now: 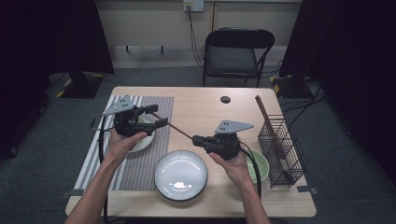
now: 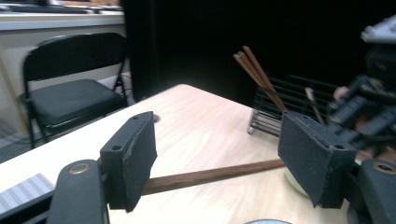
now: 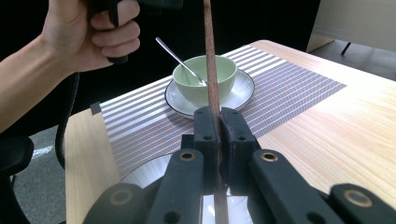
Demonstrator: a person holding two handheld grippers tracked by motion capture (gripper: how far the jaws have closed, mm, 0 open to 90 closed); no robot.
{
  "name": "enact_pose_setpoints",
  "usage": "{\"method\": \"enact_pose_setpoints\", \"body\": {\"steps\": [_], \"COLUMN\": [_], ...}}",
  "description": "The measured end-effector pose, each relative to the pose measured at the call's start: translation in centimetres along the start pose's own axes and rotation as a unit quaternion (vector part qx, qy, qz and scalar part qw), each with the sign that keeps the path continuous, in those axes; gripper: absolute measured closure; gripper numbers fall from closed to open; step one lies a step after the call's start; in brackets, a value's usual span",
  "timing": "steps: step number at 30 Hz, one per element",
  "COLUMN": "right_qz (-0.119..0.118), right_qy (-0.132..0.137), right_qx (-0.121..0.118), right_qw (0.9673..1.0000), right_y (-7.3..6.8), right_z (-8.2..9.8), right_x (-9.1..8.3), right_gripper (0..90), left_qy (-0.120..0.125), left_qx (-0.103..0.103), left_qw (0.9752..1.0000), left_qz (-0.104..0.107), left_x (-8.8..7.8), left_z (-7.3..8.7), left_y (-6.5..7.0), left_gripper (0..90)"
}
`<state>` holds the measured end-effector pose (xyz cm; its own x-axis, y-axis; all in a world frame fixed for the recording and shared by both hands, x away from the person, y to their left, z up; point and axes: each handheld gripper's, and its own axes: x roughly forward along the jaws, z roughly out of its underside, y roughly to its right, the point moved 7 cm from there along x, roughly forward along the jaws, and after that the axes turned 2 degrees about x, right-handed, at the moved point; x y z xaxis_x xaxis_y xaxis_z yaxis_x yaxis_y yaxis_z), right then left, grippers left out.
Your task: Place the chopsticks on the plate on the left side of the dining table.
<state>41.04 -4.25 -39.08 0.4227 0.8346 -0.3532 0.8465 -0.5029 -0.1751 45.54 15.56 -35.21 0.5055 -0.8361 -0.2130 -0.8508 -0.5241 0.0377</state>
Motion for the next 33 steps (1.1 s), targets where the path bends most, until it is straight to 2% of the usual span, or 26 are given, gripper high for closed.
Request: {"method": "enact_pose_setpoints", "body": {"steps": [1,3,5,6,7,8,11,16,19,23,26,28,30,33], "right_qz": [0.000,0.000,0.001,0.001,0.001,0.002,0.002,0.007,0.005,0.008,0.009,0.008,0.007,0.005], "right_qy": [0.001,0.002,0.002,0.002,0.002,0.002,-0.001,-0.009,-0.012,-0.017,-0.027,-0.028,-0.029,-0.032], "right_qx": [0.000,0.001,-0.003,-0.003,-0.003,-0.003,-0.002,0.000,0.003,0.005,0.005,0.005,0.006,0.003], "right_qw": [1.0000,1.0000,1.0000,1.0000,1.0000,1.0000,1.0000,0.9999,0.9999,0.9998,0.9996,0.9996,0.9995,0.9995], "right_y": [0.0,-0.1,-0.2,-0.3,-0.3,-0.2,-0.2,0.0,-0.1,-0.2,-0.3,-0.2,-0.2,-0.4], "right_z": [0.0,-0.1,-0.2,-0.2,-0.2,-0.2,-0.3,-0.5,-0.6,-0.6,-0.7,-0.8,-1.0,-0.9], "right_x": [0.0,-0.1,-0.2,-0.3,-0.3,-0.4,-0.6,-0.9,-1.1,-1.2,-1.3,-1.4,-1.5,-1.5], "right_gripper": [86.0,86.0,86.0,85.9,85.9,86.0,86.0,86.0,86.1,86.1,86.1,86.1,86.1,86.1], "left_qy": [0.000,-0.002,0.004,-0.002,-0.002,-0.016,-0.037,-0.045,-0.056,-0.061,-0.072,-0.084,-0.090,-0.094], "left_qx": [0.002,0.019,0.009,0.011,0.011,0.034,0.052,0.062,0.076,0.073,0.079,0.078,0.082,0.080], "left_qw": [1.0000,0.9998,0.9995,0.9994,0.9994,0.9990,0.9977,0.9967,0.9952,0.9953,0.9941,0.9931,0.9924,0.9922], "left_qz": [0.007,0.006,0.031,0.034,0.034,0.023,0.025,0.027,0.024,0.020,0.015,0.024,0.022,0.020], "left_x": [0.3,0.6,1.0,1.2,1.2,1.7,2.4,2.7,2.8,2.9,3.1,3.3,3.4,3.5], "left_z": [0.0,0.1,0.0,0.2,0.2,0.5,1.3,1.9,2.6,3.5,4.1,4.6,4.9,5.2], "left_y": [0.4,1.0,1.6,1.8,1.8,1.9,2.2,2.2,2.0,1.6,1.5,1.6,1.5,1.5], "left_gripper": [27.8,28.2,27.9,28.0,28.1,28.0,27.1,27.4,27.8,28.5,28.6,28.2,28.2,29.4]}}
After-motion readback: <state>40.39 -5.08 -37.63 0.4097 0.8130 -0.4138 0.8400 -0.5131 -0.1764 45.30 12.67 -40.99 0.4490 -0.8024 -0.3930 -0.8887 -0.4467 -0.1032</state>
